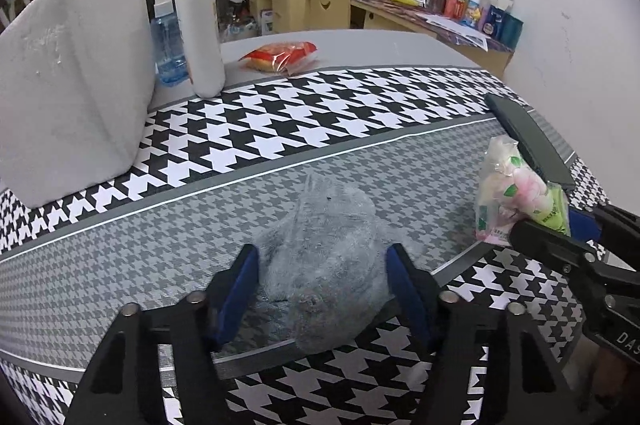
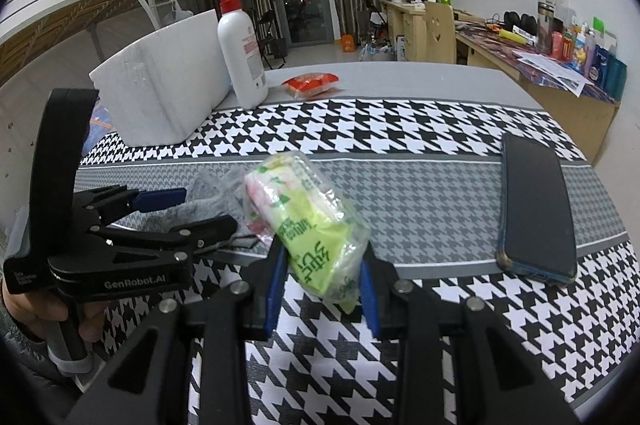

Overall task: Organize soft objects
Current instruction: 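Grasp the grey sock with the left gripper, then lift the grey sock with the left gripper while the right gripper lifts the clear bag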

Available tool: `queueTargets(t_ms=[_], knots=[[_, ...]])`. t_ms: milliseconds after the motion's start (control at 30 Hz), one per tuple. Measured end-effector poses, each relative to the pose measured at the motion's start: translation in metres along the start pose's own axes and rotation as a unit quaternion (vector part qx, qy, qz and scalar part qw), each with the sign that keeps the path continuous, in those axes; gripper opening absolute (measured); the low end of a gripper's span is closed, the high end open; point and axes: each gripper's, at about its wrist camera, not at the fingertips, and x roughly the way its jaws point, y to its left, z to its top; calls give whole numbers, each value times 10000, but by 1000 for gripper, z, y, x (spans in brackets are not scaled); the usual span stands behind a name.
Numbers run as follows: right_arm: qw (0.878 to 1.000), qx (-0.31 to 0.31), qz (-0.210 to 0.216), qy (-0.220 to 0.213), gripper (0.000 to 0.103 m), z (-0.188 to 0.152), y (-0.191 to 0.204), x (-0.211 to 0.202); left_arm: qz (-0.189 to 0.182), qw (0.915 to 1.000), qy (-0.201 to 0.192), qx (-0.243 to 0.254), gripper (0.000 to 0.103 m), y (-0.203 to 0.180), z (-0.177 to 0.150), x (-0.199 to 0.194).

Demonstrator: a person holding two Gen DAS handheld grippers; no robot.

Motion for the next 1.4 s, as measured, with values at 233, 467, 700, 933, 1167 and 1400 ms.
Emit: queueTargets(t_ms=[233, 467, 700, 933, 1167, 1400], knots=[[10000, 22, 23, -26, 38, 1, 0, -1, -151, 9999, -1, 42, 36, -1, -1, -4], [10000, 36, 16, -55, 38, 0, -1, -3, -243, 9995, -22, 184, 22, -7, -1, -6], [9999, -4, -4, -130, 38, 1, 4, -9, -290, 9991, -230, 187, 21, -6, -2, -22], [9997, -57, 11, -243, 38, 5, 11, -14, -139, 9989, -415, 159, 21, 3, -3, -37], [9992, -151, 40, -370, 38, 7, 21, -19, -59, 9984, -554, 119, 21, 12, -5, -52], [9987, -246, 42, -450, 38, 11, 33, -25, -4, 9975, -706, 52, 21, 24, -9, -68]])
